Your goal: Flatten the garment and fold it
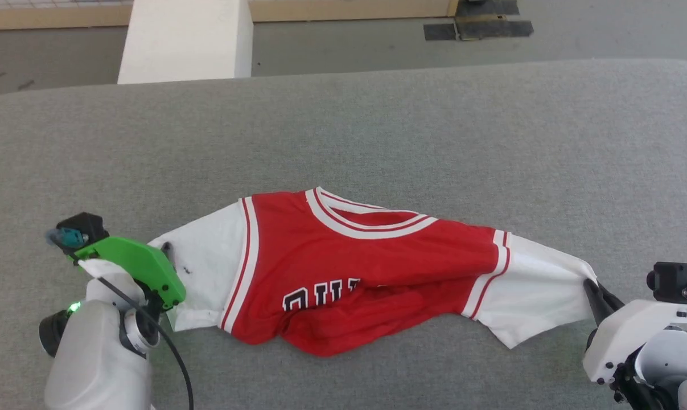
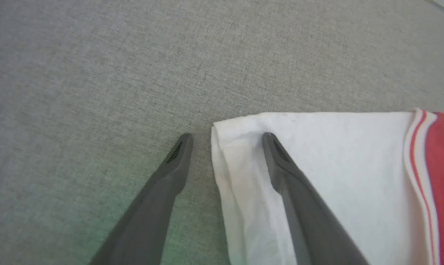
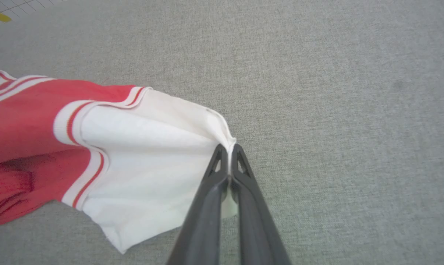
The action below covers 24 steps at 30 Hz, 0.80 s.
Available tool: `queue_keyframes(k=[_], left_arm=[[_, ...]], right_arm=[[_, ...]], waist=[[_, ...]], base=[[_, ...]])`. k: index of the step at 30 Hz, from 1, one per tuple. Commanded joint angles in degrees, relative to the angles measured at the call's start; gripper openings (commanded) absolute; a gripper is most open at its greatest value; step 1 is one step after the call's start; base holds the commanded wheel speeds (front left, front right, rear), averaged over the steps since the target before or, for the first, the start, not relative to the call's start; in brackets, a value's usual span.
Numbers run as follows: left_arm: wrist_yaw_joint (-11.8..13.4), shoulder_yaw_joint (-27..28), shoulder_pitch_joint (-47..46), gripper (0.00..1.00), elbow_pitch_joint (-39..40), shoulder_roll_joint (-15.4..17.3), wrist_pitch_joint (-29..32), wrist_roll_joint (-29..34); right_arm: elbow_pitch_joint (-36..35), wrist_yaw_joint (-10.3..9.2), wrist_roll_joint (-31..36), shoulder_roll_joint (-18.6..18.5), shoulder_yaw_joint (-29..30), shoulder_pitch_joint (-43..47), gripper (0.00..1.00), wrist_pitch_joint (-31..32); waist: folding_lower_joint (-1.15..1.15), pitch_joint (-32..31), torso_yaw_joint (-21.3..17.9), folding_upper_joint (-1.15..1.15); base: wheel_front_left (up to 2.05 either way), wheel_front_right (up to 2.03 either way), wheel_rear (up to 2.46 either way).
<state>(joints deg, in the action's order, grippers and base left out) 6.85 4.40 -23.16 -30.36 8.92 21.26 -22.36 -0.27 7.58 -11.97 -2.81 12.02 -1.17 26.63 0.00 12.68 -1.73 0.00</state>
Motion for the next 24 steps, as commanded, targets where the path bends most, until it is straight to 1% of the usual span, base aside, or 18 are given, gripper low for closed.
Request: queue_keyframes(k=[1,2,3,4,5,6,11,18,21,24], left_arm=[[-1.3,-0.9,0.5,1.0,-0.7,-1.3,2.0,-1.2],[-2.0,-1.2,0.8,0.96,-0.4,-1.5,2.8,-1.8],[-2.5,-1.3,0.9,0.84,0.0,-1.7,3.2,-2.2],[-3.0,-1.5,1.2,0.46,0.4,-1.8,3.6,-2.6],[-3.5,-1.7,1.3,0.4,0.9,-1.9,3.6,-2.8],[-3.7,-1.8,1.5,0.0,1.4,-2.0,3.2,-2.9],[-5.2,-2.7,1.7,0.0,2.4,-1.6,1.3,-2.6],[-6.6,-2.8,0.7,0.0,3.9,-0.3,-3.1,-2.1],[-8.4,-2.0,-1.0,0.0,5.9,0.2,-4.1,-3.8],[-10.3,-0.8,-3.9,0.0,8.4,0.8,-3.9,-6.5]], right_arm=[[0.1,-0.09,-0.7,-0.1,0.1,-0.8,0.0,-0.5],[0.1,-0.09,-0.8,-0.1,0.1,-0.7,0.0,-0.5],[0.1,-0.09,-0.8,-0.1,0.1,-0.7,0.0,-0.5],[0.2,-0.09,-0.8,-0.1,0.0,-0.7,0.0,-0.5],[0.2,-0.09,-0.9,-0.1,0.0,-0.7,0.0,-0.5],[0.2,-0.09,-0.9,-0.1,-0.2,-0.8,0.0,-0.5],[0.2,-0.09,-1.1,-0.1,-0.9,-0.9,0.0,-0.3],[-0.5,-0.09,0.0,-0.1,-1.4,-1.8,0.0,-0.1],[-1.9,-0.09,2.3,-0.1,-2.2,-4.4,0.0,0.9],[-3.4,-0.09,5.1,-0.1,-3.8,-8.9,0.0,2.9]], waist=[[0.0,0.3,-0.3,0.0],[0.0,0.3,-0.2,0.0],[0.0,0.3,-0.2,0.0],[0.0,0.2,-0.1,0.0],[0.0,0.2,0.0,0.0],[0.0,0.1,0.1,0.0],[0.0,-0.4,0.5,0.0],[0.0,-0.9,0.8,0.0],[0.0,-1.0,0.9,0.0],[0.0,-0.5,0.9,0.0]], base=[[0.0,0.0,0.0],[0.0,0.0,0.0],[0.0,0.0,0.0],[0.0,0.0,0.0],[0.0,0.0,0.0],[0.0,0.0,0.0],[0.0,0.0,0.0],[0.0,0.0,0.0],[0.0,0.0,0.0],[0.0,0.0,0.0]])
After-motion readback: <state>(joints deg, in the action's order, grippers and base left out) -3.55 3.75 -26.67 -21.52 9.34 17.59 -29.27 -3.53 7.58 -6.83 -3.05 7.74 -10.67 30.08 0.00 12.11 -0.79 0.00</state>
